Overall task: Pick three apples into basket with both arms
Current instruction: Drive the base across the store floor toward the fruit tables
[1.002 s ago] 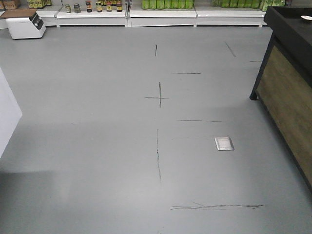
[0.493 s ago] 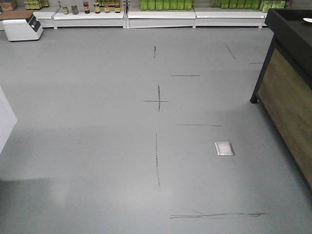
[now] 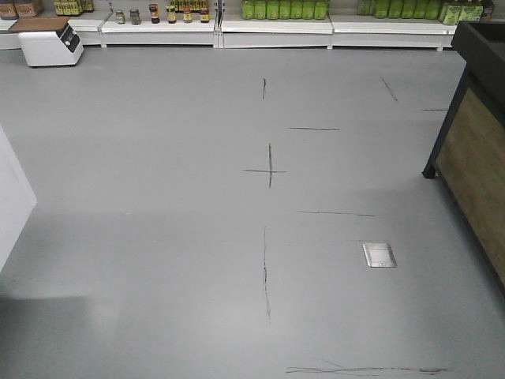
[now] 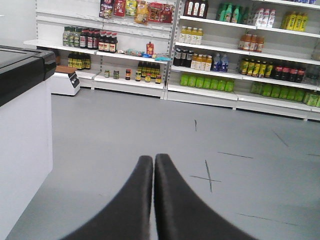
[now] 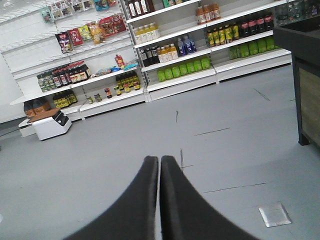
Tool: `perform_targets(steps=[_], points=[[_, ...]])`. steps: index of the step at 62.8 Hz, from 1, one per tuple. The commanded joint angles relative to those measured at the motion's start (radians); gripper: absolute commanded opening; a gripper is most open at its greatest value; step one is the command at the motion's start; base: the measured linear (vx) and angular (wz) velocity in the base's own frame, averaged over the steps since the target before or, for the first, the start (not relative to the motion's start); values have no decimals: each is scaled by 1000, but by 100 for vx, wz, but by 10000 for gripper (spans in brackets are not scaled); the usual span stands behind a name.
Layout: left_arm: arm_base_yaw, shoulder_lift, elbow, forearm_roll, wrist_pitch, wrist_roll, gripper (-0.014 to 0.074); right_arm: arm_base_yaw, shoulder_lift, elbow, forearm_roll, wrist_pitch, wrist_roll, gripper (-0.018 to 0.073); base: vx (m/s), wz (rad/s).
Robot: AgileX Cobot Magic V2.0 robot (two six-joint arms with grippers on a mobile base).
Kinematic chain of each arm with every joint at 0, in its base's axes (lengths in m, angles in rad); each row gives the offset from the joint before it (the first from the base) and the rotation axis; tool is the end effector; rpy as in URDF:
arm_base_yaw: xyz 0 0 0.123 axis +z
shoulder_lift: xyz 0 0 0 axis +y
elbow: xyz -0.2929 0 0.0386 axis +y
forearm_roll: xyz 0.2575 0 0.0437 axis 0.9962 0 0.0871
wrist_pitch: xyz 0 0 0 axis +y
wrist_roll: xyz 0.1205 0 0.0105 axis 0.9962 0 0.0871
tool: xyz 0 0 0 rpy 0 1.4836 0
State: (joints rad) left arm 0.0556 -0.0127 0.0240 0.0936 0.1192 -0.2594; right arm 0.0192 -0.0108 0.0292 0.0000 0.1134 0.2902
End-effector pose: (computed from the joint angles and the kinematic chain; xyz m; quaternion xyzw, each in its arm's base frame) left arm 0.0852 0.0061 0.1935 -0.0838 0.7172 -0.0343 0.6910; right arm 0.0858 0.0016 0.1920 0.0976 0.7161 0.1065 0.6829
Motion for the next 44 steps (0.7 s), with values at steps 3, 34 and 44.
perform_targets(steps=[3, 34, 44], points=[[3, -15, 23, -6, -76, -7, -6, -8, -11, 14, -6, -70, -5, -4, 14, 5], [3, -15, 23, -6, -76, -7, -6, -8, -11, 14, -6, -70, -5, -4, 19, 0], [3, -15, 23, -6, -76, -7, -6, -8, -11, 14, -6, -70, -5, -4, 22, -1]])
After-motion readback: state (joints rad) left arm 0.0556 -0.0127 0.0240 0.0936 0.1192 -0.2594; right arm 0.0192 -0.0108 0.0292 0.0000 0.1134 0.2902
